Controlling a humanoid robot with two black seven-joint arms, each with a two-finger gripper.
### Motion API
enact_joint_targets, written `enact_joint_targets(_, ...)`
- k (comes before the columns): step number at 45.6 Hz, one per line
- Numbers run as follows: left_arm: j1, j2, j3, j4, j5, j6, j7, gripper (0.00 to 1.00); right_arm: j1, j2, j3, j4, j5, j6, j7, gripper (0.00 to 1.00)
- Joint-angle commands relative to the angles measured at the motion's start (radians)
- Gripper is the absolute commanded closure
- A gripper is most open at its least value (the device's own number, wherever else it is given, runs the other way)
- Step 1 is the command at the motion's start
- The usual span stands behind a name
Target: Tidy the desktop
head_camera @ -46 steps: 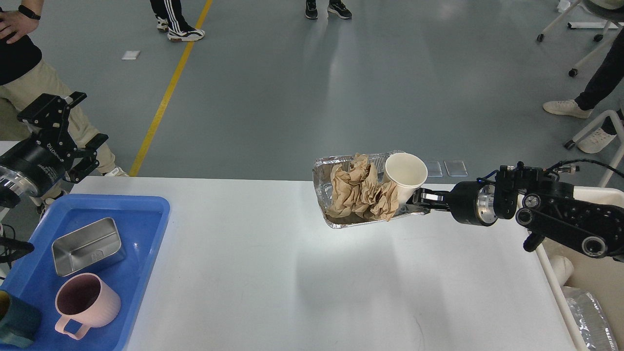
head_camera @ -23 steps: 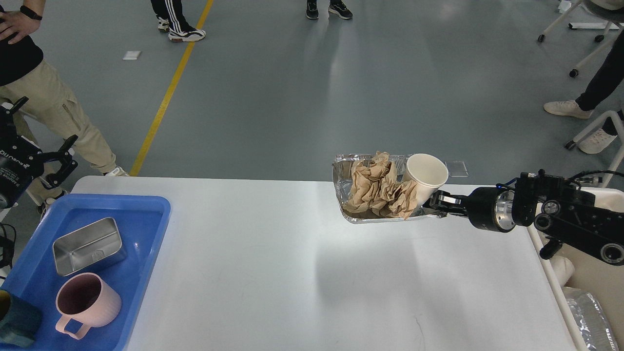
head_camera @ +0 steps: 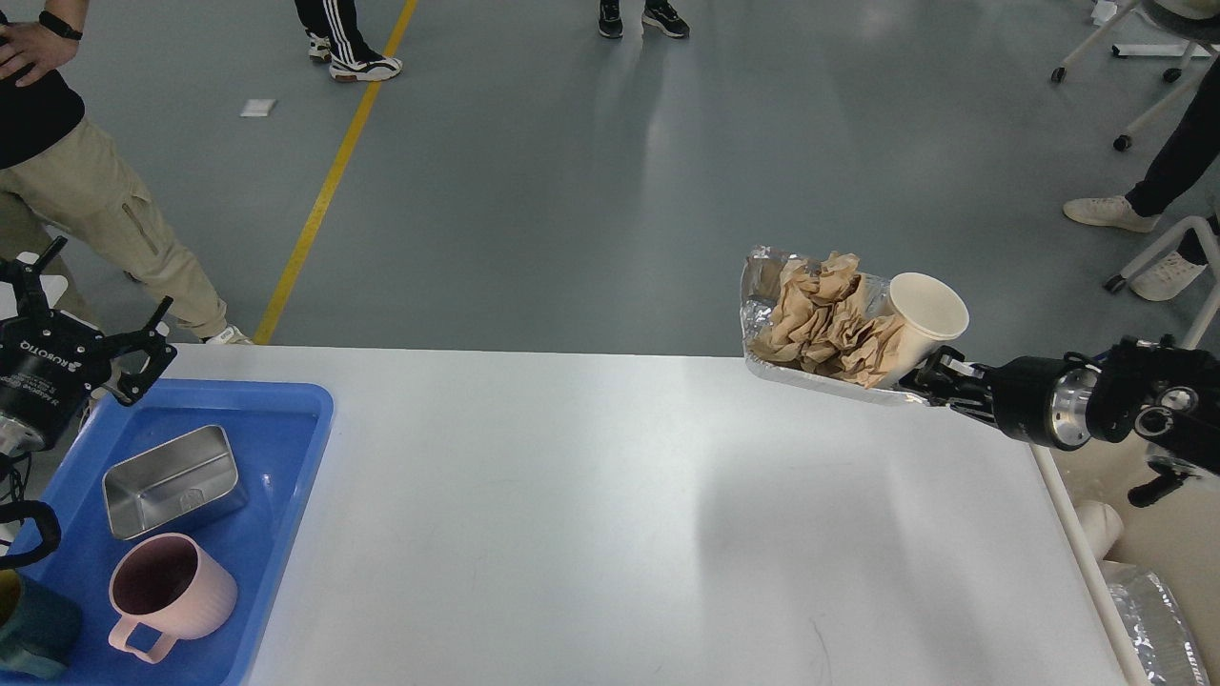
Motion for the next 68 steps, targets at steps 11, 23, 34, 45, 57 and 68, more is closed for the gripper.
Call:
enact_joint_targets(11, 0.055, -0.023, -0.047, -0.014, 0.0, -0.044, 0.0, 0.03, -0.053, -0.124, 0.007, -0.045, 0.239, -0.019, 0.0, 1.0)
enact_joint_targets(23, 0.069, -0.025, -0.047, -0.024, 0.0, -0.049, -0.002, 0.03, -0.088, -0.202, -0.003, -0.114, 0.399, -0.017, -0.005, 1.0)
enact_joint_targets(34, 0.078, -0.025, -0.045, -0.033, 0.001, -0.049, -0.002, 0.03, -0.175, -0.221, 0.002, -0.236, 0.463, -0.02, -0.008, 1.0)
enact_joint_targets(45, 0.083, -0.026, -0.042, -0.033, 0.001, -0.051, -0.002, 0.03, -0.244, -0.219, 0.004, -0.347, 0.514, -0.014, 0.017, 1.0)
enact_joint_targets(57, 0.083, -0.025, -0.047, -0.033, 0.001, -0.051, -0.002, 0.03, -0.303, -0.21, -0.001, -0.402, 0.616, -0.014, 0.02, 1.0)
enact_joint_targets(68, 0.096, -0.025, -0.045, -0.034, 0.001, -0.06, -0.003, 0.03, -0.376, -0.181, 0.0, -0.448, 0.676, -0.008, 0.028, 1.0)
